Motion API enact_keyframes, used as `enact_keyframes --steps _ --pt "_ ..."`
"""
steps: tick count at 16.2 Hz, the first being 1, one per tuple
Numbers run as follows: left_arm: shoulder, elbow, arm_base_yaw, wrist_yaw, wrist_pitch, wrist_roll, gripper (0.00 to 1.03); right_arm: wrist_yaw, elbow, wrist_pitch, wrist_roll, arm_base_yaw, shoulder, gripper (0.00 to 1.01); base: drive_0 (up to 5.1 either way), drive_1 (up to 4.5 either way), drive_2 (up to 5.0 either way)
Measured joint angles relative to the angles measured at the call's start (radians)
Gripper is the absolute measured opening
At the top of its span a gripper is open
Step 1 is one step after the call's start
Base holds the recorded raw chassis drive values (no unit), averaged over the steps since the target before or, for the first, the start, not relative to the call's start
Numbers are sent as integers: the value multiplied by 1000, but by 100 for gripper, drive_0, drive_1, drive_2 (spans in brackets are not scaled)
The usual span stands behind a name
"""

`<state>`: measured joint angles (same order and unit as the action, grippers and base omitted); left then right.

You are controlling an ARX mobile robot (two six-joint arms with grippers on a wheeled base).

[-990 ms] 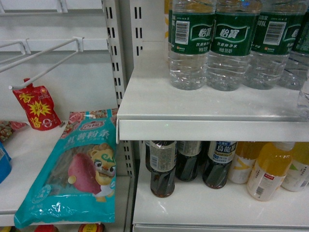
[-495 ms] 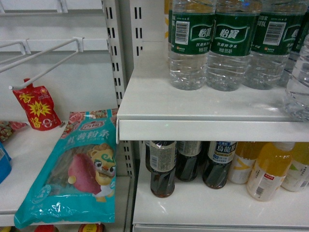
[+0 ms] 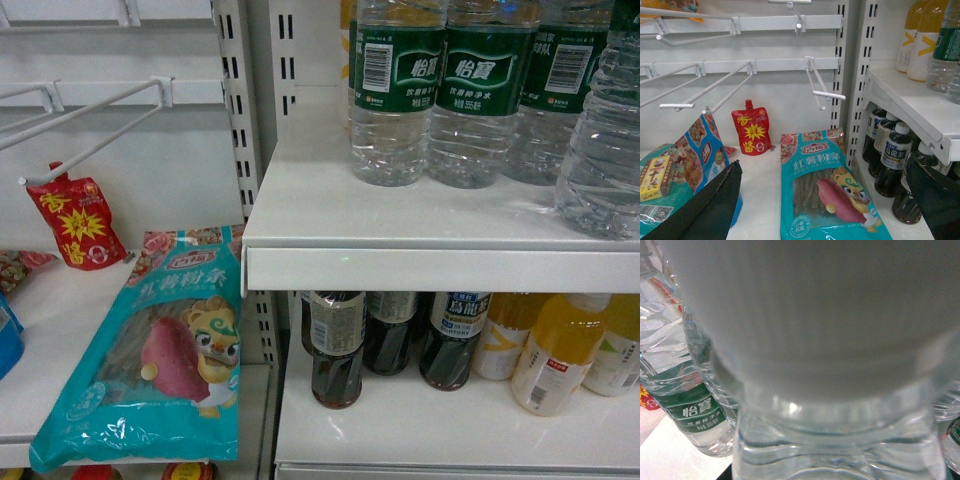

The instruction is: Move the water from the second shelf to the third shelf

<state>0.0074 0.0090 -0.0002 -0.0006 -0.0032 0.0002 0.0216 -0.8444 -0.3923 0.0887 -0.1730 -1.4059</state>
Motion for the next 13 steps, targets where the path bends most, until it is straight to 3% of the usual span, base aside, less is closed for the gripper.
enact_keyframes --steps 10,11,13 --pt "0 0 0 0 0 0 98 -8 -13 1 -1 -2 -13 43 0 0 0" --pt "0 0 0 0 0 0 98 -7 -13 2 -2 -1 -13 47 0 0 0" --pt "0 0 0 0 0 0 98 -7 -13 0 -4 4 -13 67 0 0 0"
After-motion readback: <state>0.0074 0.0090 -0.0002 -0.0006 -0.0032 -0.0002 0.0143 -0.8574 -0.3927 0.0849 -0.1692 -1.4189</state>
